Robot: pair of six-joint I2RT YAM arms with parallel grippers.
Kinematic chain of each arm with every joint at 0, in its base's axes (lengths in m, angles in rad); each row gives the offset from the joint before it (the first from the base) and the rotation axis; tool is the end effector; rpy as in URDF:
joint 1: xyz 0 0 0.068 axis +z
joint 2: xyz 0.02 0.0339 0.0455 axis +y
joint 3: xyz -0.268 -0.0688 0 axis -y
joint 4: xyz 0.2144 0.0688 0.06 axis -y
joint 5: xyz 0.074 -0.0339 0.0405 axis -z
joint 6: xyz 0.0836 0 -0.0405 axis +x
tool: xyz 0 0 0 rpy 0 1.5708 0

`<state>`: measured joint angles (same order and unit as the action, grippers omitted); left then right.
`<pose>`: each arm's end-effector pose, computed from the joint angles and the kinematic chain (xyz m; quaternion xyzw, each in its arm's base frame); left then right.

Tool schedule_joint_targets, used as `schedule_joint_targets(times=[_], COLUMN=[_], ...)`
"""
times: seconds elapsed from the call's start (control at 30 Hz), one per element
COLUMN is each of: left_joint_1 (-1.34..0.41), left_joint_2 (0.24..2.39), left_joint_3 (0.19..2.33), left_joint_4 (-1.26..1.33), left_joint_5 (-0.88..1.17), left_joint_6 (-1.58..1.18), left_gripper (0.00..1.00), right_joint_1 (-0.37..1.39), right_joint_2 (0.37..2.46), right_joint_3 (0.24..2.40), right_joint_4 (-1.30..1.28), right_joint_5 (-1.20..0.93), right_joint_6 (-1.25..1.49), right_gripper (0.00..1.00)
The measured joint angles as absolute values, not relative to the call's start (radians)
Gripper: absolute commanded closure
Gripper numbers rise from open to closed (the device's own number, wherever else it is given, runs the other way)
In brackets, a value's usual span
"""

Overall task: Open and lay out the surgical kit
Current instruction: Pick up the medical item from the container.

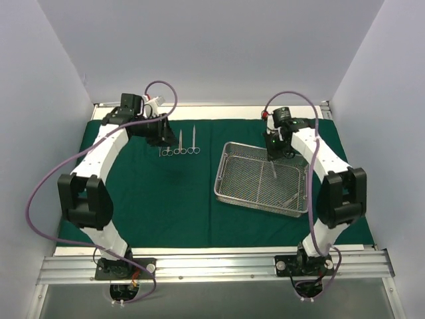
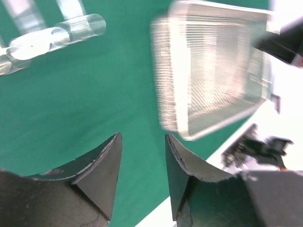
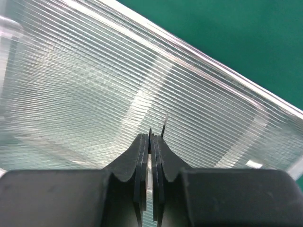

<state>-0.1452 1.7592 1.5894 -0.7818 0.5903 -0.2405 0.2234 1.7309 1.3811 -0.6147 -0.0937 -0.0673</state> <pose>0.3642 -0.1003 0.2828 0.0451 0.9145 -0.3278 0.2330 0.3633 0.0906 0.2318 -0.1519 0.9413 0.0678 0.2938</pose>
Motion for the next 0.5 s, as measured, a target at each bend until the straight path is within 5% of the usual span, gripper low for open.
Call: schedule_joint_targets(times=[0.23,0.5], left_joint_1=[-0.350,-0.492], left_joint_2=[1.583,1.570], left_joint_3=[1.452,1.478], left_joint_4=[-0.546,-0.505], left_joint_5=[0.652,0.559], left_joint_6=[-0.429,-0.517], left_gripper=[0.45,0.44], right_joint_1=[0.250,0.336], right_joint_2=[1.493,1.457], right_joint_3=[1.365,1.365], right_joint_4=[-0.294,-0.064], right_joint_5=[-0.450,-0.569], right_joint_6=[0.344,0.649], right_gripper=[1.00,1.00])
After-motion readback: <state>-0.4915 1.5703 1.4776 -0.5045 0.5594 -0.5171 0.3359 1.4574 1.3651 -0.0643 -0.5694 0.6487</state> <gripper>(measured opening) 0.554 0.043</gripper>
